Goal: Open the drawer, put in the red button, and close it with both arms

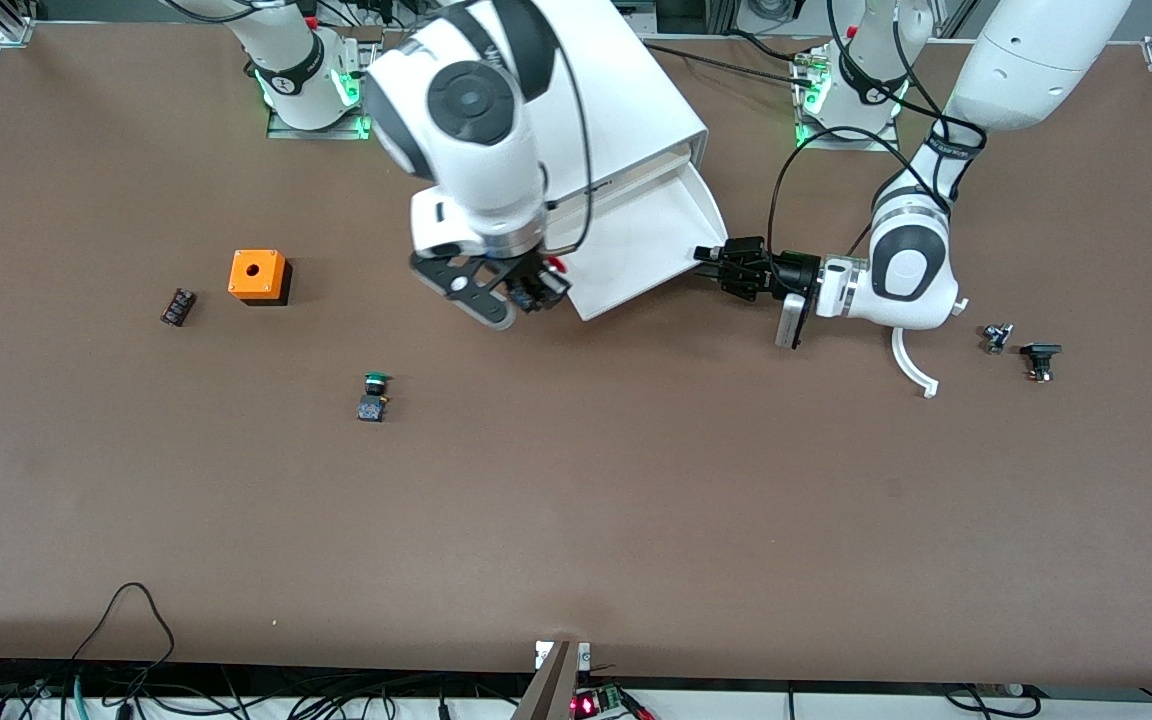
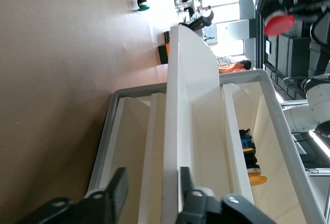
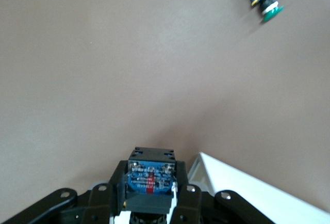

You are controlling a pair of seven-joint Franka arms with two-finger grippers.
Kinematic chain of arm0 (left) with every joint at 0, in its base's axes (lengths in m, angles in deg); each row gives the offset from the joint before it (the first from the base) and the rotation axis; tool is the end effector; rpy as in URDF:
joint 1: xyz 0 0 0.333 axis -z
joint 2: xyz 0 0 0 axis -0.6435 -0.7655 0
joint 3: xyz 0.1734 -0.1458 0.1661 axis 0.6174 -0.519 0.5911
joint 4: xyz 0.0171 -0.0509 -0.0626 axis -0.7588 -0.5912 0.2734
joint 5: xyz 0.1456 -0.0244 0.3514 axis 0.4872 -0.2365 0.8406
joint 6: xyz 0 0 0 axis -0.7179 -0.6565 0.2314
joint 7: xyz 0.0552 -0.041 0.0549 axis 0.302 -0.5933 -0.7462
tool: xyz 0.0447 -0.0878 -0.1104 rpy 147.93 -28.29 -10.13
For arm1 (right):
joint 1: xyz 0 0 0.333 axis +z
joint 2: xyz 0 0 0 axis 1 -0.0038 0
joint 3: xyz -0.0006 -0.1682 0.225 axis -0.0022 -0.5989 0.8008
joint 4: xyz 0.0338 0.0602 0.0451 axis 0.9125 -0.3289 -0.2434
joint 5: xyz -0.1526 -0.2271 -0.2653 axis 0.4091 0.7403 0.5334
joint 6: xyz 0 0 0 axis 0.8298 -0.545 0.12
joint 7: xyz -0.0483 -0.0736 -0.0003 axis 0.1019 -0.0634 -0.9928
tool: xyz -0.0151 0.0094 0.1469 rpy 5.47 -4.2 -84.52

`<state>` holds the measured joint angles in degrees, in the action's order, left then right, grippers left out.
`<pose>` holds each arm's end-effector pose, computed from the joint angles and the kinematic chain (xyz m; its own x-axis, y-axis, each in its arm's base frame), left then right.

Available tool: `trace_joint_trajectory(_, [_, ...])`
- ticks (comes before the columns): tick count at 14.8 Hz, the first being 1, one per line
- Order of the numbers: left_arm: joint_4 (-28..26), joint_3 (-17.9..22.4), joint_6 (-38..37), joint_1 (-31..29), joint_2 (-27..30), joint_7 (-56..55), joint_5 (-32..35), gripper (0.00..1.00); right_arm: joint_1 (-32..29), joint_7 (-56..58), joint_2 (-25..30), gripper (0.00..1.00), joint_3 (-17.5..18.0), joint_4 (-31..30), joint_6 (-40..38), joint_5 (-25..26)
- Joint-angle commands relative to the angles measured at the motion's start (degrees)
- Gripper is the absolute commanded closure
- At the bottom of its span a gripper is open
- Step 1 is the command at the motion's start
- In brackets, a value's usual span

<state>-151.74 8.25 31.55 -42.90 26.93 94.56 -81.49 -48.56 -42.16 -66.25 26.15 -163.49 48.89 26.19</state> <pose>0.4297 -0.1995 0.1394 0.9564 -0.2722 0.1061 -0.1532 -0.1582 0.9755 0.5031 0.4659 0.3840 0.7911 -0.6116 0.0106 -0.6106 -0.7906 -0.0451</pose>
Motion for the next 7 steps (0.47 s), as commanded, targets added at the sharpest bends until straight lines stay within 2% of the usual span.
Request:
trace_joint_trajectory(1, [1.2, 0.0, -0.1, -0.6, 0.5, -3.6, 1.8, 0.00, 3.2, -7.0, -2.4, 1.00, -0.7, 2.0, 2.2, 1.2])
trace_joint_trajectory(7, [5.0, 0.1, -1.0, -2.2, 5.3, -18.1, 13.4, 0.00, 9.0, -20.9, -6.6, 1.00, -0.9, 2.0, 7.5, 3.3])
